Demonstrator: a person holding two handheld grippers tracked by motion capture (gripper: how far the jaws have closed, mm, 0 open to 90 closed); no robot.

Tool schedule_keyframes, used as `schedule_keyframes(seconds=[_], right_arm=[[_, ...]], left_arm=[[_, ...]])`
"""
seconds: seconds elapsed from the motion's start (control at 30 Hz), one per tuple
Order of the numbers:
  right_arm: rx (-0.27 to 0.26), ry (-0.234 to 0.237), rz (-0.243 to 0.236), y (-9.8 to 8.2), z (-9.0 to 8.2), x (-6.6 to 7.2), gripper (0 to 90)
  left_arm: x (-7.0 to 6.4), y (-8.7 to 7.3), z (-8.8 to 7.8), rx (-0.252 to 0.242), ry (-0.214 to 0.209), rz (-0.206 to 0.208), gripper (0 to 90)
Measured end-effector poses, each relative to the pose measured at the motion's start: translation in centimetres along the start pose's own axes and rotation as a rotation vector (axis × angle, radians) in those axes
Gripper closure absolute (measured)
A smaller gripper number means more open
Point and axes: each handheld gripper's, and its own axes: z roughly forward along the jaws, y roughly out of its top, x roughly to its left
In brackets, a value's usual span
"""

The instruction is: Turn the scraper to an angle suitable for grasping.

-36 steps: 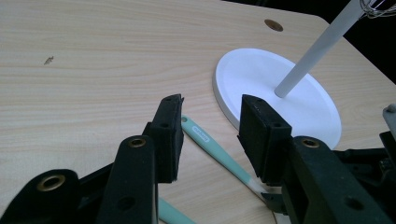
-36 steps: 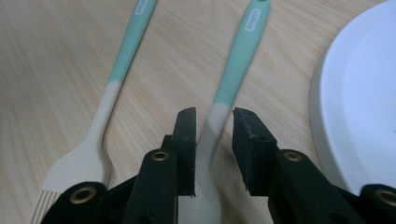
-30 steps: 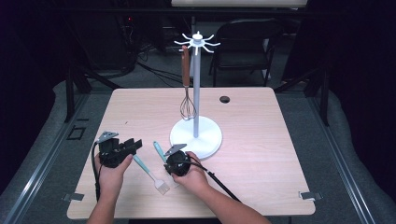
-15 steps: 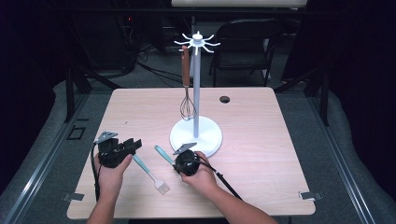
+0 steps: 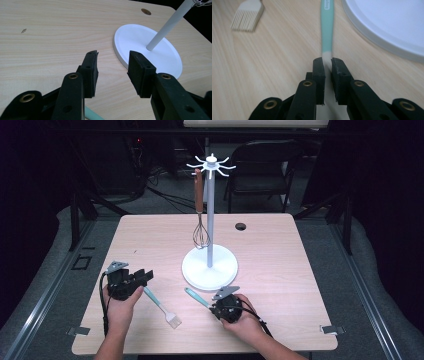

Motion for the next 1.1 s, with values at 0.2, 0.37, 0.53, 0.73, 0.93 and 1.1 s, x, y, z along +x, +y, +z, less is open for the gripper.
schedule_keyframes(seconds=[0.2,0.37,0.53,0.73,0.93,1.1], right_arm=[[-0.002,0.001,0.014,-1.8,-1.5,-0.4,80.8],[-0.002,0.002,0.018,-1.8,-1.4,-0.5,78.9],[-0.006,0.004,0.03,-1.2,-0.9,-0.5,77.1],[-0.016,0.004,0.046,0.1,0.1,-0.7,76.3],[-0.016,-0.005,0.046,1.3,1.2,-0.6,74.7],[-0.015,-0.018,0.033,1.6,1.8,-0.4,74.1]], left_arm=[[-0.2,-0.1,0.2,0.005,-0.002,0.002,59.6],[-0.3,-0.2,0.4,0.014,-0.001,0.009,59.5],[-0.3,-0.3,0.5,0.021,-0.003,0.01,59.5],[-0.4,-0.2,0.5,0.026,-0.007,0.012,59.5],[-0.4,-0.3,0.6,0.02,-0.008,0.015,59.5],[-0.5,-0.3,0.7,0.028,-0.014,0.017,59.1]])
